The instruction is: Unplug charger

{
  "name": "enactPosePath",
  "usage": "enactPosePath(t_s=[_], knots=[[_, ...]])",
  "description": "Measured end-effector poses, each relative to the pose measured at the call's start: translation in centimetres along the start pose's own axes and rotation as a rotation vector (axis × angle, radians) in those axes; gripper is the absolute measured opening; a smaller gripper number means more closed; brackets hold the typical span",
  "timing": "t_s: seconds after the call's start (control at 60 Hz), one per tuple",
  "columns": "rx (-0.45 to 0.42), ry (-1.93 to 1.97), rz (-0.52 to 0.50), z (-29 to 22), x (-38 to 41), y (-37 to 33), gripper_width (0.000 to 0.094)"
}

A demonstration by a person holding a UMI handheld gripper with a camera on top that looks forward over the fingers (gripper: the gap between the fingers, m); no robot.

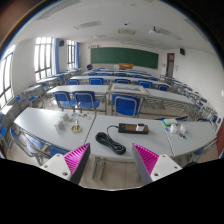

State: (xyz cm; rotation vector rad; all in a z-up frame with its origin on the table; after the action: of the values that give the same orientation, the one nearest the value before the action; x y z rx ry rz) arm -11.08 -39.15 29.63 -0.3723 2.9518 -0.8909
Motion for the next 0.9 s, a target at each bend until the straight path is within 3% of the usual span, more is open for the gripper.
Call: enactPosePath(t_s=[0.183,0.283,0.667,0.8,0.85,0.9], knots=[[0.060,0.036,0.011,2.9,-3.0,3.8,0.0856],[0.082,0.059,0.046,5.0,-7.9,9.7,0.0857],[-0.059,0.087,0.132,2.6,-22.1,31.3,0.0847],[-0.055,0.087,0.153,2.7,-24.9,37.1,0.0843],[-0.051,0.090,0.158,2.8,-25.6,38.6,0.0812],[-0.041,0.091,0.160,3.2,-26.0,39.6,0.0716]])
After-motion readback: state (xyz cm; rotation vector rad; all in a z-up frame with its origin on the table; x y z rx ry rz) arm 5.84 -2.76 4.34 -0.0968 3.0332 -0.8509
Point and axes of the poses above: the point between the fingertips, and its own axes, seen from behind it with the camera up: x to the left, z down, y forward, the way the camera looks, the point moved 4 cm from there along -y, backward, against the way the camera looks, and after that the axes turned 8 degrees about -z, right-handed, at the moved point
